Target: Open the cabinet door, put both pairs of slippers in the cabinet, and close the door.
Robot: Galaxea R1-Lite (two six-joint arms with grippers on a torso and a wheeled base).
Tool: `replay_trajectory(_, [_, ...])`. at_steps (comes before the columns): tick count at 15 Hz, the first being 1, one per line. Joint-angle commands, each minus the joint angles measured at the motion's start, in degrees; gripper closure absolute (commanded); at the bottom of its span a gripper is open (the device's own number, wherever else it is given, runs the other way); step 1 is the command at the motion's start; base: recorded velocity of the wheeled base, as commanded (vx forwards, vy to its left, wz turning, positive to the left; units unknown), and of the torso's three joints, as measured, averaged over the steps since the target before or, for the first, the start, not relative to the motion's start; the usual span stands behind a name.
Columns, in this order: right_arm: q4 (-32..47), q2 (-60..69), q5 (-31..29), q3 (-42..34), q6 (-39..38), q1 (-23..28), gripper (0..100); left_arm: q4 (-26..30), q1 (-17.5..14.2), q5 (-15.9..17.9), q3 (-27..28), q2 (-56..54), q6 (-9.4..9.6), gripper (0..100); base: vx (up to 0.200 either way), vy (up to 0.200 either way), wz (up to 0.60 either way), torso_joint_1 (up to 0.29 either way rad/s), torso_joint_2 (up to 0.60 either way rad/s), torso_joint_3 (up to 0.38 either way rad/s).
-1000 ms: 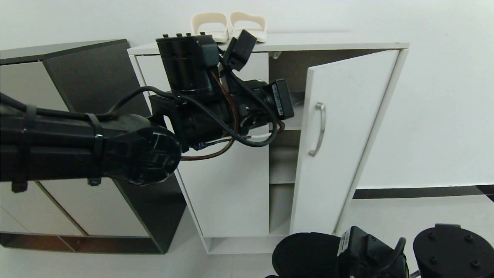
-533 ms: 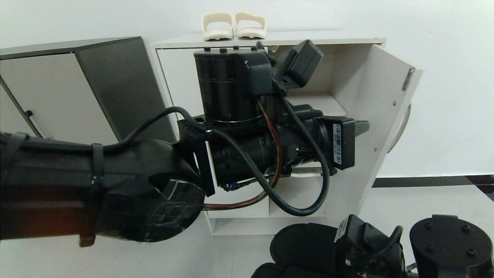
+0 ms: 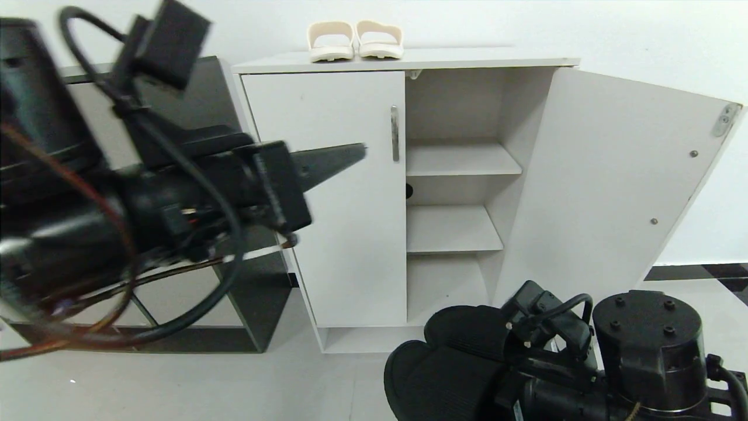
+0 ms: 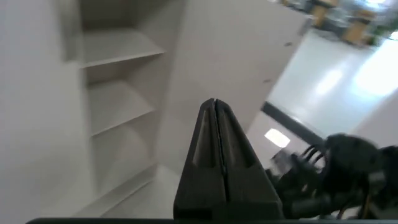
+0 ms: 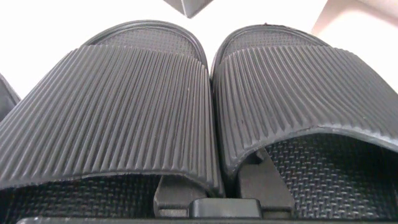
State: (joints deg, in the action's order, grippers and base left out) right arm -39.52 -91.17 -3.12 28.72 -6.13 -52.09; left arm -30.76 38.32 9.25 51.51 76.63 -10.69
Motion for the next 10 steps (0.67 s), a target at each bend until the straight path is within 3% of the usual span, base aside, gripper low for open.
replay_trajectory(1, [-0.2, -0.3, 0.0, -0.1, 0.1, 0.1, 100, 14.1, -6.2, -12.5, -16.8, -32.4, 4.63, 100, 0.0, 0.0, 0.0, 0.0, 0.0, 0.0])
replay_trajectory(2, [-0.3, -0.2, 0.0, -0.1, 0.1, 0.1, 100, 23.1, -7.6, -18.0, -19.1, -41.6, 7.0, 100, 0.0, 0.0, 0.0, 0.0, 0.0, 0.0])
replay_trajectory(3, [-0.3, -0.1, 0.0, 0.0, 0.2, 0.0, 100, 31.2, -13.0, -21.2, -21.4, -48.8, 8.93, 100, 0.0, 0.0, 0.0, 0.0, 0.0, 0.0])
replay_trajectory(5, [-0.3, 0.1, -0.4, 0.0, 0.2, 0.0, 100, 38.8, -25.5, -22.0, -26.7, -60.6, 9.37, 100, 0.0, 0.0, 0.0, 0.0, 0.0, 0.0])
replay_trajectory(7, [-0.3, 0.1, -2.1, -0.1, 0.2, 0.0, 100, 39.6, -37.7, -21.4, -35.5, -69.0, 10.6, 100, 0.0, 0.0, 0.0, 0.0, 0.0, 0.0])
replay_trajectory(8, [-0.7, 0.1, -2.2, -0.2, 0.2, 0.0, 100, 39.5, -40.6, -20.4, -40.6, -73.2, 11.13, 100, 0.0, 0.0, 0.0, 0.0, 0.0, 0.0])
replay_trajectory(10, [-2.0, 0.6, -2.3, -1.4, 0.2, -0.1, 100, 32.6, -39.2, -20.9, -48.7, -74.8, 10.78, 100, 0.0, 0.0, 0.0, 0.0, 0.0, 0.0])
